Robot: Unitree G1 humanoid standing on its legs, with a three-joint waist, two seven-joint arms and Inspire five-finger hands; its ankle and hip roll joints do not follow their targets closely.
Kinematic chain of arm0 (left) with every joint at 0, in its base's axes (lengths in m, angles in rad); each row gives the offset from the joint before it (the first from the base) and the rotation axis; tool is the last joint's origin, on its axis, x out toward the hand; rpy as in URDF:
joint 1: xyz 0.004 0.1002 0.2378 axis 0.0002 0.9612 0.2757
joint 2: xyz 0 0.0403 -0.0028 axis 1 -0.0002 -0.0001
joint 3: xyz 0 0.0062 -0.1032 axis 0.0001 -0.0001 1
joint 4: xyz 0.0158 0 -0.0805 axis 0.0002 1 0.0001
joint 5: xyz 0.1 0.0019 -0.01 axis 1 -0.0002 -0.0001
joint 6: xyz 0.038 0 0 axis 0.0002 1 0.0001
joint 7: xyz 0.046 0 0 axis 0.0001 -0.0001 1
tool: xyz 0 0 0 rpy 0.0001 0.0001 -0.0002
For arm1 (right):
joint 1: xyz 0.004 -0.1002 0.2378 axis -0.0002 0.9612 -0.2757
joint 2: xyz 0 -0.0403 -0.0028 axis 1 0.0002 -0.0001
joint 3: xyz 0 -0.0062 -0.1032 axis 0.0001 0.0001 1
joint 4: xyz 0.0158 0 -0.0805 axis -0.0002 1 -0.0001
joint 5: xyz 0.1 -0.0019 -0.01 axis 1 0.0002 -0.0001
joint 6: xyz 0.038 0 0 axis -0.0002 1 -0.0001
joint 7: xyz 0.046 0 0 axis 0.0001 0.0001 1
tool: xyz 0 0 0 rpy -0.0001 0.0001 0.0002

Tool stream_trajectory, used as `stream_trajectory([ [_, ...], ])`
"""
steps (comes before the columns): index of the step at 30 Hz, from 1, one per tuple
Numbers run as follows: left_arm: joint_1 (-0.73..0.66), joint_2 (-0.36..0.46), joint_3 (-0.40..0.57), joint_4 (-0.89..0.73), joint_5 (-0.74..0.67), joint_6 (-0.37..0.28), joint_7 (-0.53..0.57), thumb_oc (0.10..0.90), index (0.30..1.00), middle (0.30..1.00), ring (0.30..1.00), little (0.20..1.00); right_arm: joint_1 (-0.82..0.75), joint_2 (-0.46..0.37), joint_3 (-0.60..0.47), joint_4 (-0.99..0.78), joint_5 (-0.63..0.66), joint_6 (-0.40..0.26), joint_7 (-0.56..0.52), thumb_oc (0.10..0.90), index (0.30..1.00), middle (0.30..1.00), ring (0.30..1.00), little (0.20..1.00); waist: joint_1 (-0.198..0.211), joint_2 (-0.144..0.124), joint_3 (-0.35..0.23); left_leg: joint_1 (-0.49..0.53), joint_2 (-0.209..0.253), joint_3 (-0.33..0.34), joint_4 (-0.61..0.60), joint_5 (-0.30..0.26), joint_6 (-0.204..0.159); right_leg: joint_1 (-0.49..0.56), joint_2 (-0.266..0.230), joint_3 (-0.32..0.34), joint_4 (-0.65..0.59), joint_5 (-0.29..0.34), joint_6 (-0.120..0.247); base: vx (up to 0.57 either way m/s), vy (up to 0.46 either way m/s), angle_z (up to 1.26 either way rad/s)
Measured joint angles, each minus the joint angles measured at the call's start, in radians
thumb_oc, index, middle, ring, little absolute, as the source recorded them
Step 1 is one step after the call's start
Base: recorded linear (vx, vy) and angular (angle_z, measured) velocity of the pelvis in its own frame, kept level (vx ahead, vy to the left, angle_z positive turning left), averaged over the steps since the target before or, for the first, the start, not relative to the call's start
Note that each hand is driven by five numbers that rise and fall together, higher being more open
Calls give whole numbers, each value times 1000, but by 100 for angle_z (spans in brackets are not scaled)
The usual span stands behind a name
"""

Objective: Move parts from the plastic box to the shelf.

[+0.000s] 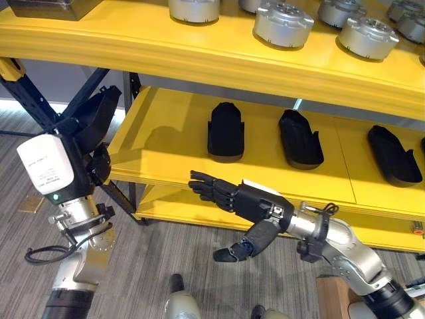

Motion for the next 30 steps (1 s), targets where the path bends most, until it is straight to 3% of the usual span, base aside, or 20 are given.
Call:
stream_trajectory([
  [1, -24, 2, -17, 6, 6, -2, 0, 400, 300, 300, 300, 300, -1, 10, 2, 0, 1, 9, 13, 900, 1000, 1000, 1000, 1000, -13, 12, 12, -21, 10, -1, 14, -8, -19, -13, -3, -6, 18, -2, 6, 97, 434, 4],
  [5, -111, 26, -108, 26, 9, 0, -2, 400, 300, 300, 300, 300, -17, 18, 39, 19, 0, 23, 22, 900, 1000, 1000, 1000, 1000, -39, 20, 69, -71, 12, -16, 77, -35, -30, -46, -16, 7, 53, 6, -4, 62, 518, 2],
  [7, -151, 28, -143, 47, 12, 13, -2, 400, 300, 300, 300, 300, -56, 39, 74, 57, 0, 37, 19, 900, 1000, 1000, 1000, 1000, -45, 1, 96, -112, 9, -4, 164, -76, -26, -106, -32, 63, 96, -8, -13, 9, 482, -32],
  [11, -244, 26, -229, 55, 11, 64, -10, 400, 300, 300, 300, 300, -63, 40, 83, 62, 22, 48, 7, 900, 1000, 1000, 1000, 1000, -49, -1, 147, -162, -7, 3, 229, -95, -16, -165, -55, 82, 157, -8, 5, -138, 220, -11],
  [16, -390, 26, -307, 67, 59, 105, 0, 400, 300, 300, 300, 300, -158, 44, 94, 61, 19, 63, 12, 900, 1000, 1000, 1000, 1000, -56, 34, 232, -255, -19, 1, 187, -35, -3, -285, -63, 91, 175, 12, 16, -222, 109, 3],
  [19, -434, 26, -333, 124, 54, 129, 35, 400, 300, 300, 300, 300, -214, 42, 117, 61, 20, 86, 15, 900, 1000, 1000, 1000, 1000, -60, 39, 259, -280, -16, 4, 139, 5, -9, -340, -55, 95, 191, 13, 10, -83, 0, -3],
  [30, -520, 20, -298, 243, -4, 165, 85, 400, 300, 300, 300, 300, -205, 73, 117, 57, 19, 123, 18, 900, 1000, 1000, 1000, 1000, -47, 32, 267, -317, 28, -10, 126, 36, -46, -429, -14, 87, 293, -40, -35, -16, -40, -4],
])
